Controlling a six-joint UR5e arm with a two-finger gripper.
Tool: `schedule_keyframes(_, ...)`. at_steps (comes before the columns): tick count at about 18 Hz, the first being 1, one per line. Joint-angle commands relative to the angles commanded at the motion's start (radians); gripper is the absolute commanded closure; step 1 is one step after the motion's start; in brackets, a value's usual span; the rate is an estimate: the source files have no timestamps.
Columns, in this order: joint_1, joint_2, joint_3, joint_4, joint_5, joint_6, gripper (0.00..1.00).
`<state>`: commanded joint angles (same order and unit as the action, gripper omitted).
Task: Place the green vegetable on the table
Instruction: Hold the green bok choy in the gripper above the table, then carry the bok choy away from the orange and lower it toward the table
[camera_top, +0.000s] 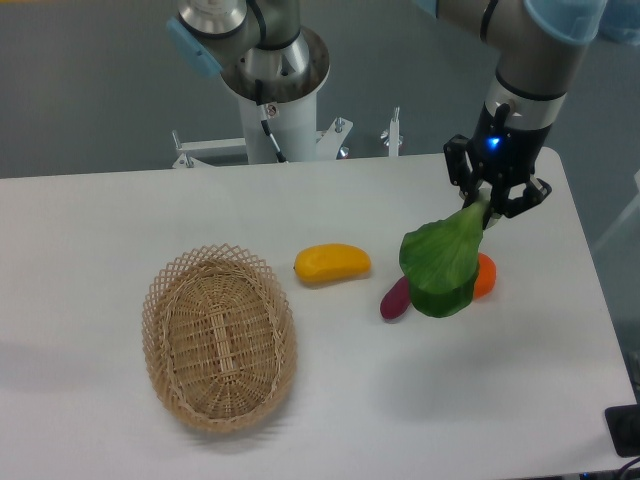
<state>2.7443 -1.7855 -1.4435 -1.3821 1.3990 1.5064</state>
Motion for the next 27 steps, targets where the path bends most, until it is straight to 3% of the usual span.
schedule_keyframes(9, -0.003, -0.006, 0.005, 0.012, 0.002, -0.003, 0.79)
schedule_keyframes(16, -0.043, -0.038, 0.005, 0.09, 0.002, -0.113, 0.79)
schedule_keyframes(18, -0.069, -0.051, 0.0, 0.147, 0.0, -0.185, 0.79)
schedule_keyframes(22, -0.146, -0.11, -0.028, 0.325, 0.002, -0.351, 0.79)
schedule_keyframes(27, -0.201, -0.196, -0.054, 0.449, 0.006, -0.396, 0.8)
